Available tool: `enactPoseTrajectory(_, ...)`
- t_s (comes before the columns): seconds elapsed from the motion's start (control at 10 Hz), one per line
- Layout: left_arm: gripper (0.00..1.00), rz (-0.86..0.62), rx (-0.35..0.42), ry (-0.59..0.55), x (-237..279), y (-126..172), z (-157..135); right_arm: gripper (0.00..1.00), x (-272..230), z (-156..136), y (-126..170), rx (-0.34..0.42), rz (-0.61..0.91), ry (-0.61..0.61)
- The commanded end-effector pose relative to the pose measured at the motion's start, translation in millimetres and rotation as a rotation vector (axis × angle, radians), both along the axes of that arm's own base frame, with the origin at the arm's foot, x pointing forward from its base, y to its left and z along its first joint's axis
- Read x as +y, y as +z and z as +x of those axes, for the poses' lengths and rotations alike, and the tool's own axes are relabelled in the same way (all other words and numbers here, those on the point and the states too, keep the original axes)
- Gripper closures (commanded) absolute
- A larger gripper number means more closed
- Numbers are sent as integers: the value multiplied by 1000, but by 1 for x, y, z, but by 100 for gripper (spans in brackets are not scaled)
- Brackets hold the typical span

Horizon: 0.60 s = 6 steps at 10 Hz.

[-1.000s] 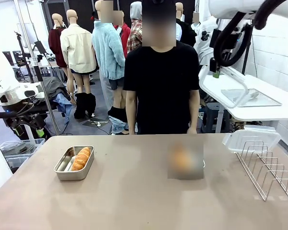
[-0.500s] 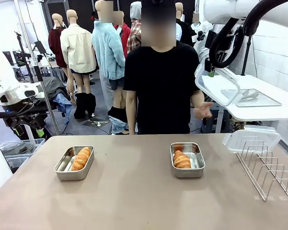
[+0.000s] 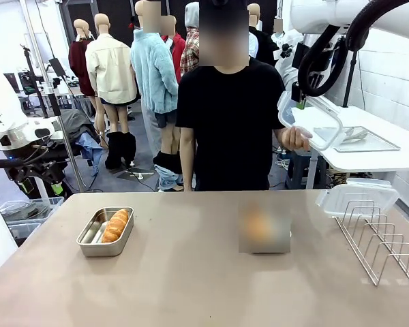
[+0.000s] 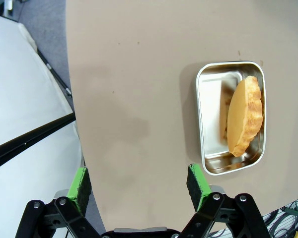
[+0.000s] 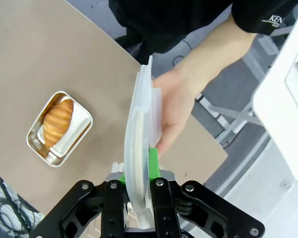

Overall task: Place the bread in airtight containers.
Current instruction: Release when the human grabs the Airtight Container lid, then pick up one Airtight Container lid and hand it to the human.

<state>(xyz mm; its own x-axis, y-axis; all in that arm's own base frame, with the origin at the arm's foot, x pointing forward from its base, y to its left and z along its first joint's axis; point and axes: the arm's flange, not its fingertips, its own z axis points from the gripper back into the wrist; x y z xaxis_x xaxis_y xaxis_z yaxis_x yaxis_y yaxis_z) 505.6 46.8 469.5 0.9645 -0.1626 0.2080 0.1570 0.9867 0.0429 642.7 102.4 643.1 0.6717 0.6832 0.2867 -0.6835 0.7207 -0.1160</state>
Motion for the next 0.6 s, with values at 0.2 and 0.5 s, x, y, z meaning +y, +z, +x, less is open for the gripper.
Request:
enactPoseTrajectory(0.2,0,23,-1,13,1,2,-2,100,1,-1,2,-1,1,0)
enactPoseTrajectory(0.5,0,23,-1,13,1,2,-2,94,0,0,1,-1,0,0)
